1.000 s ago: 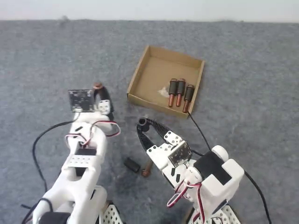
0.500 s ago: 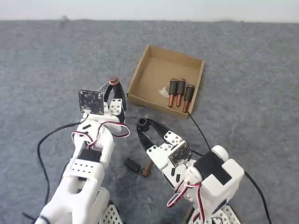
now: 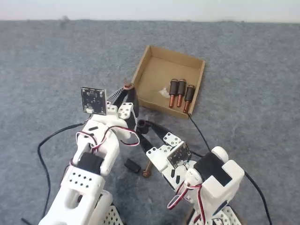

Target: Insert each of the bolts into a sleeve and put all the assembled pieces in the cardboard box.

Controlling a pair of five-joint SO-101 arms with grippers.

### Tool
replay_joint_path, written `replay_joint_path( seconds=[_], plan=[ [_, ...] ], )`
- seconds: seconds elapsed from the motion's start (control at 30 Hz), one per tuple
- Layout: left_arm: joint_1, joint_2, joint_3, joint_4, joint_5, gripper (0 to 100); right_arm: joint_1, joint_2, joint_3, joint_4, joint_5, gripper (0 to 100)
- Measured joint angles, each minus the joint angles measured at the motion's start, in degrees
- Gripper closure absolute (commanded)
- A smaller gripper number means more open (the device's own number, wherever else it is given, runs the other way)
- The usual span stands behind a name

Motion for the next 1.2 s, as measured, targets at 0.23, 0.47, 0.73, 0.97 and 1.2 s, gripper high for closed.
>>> replay_joint_path(
  seconds=[0.23,0.47,0.73,0.97,1.2],
  plan=[
    [0.00,-5.36,0.00,3.69,0.18,99,-0.44,0.00,0.00,0.00,-0.35,99.2],
    [0.00,-7.91,0.00,3.69,6.77,99,-0.53,0.00,0.00,0.00,-0.35,99.2],
    [0.00,-7.91,0.00,4.31,7.30,99,-0.44,0.00,0.00,0.00,-0.35,99.2],
    [0.53,-13.45,0.26,9.23,7.30,99,-0.44,0.00,0.00,0.35,-0.35,99.2],
    [5.63,-27.16,3.69,15.47,7.30,99,-0.44,0.00,-0.09,5.89,-0.35,99.2]
  ],
)
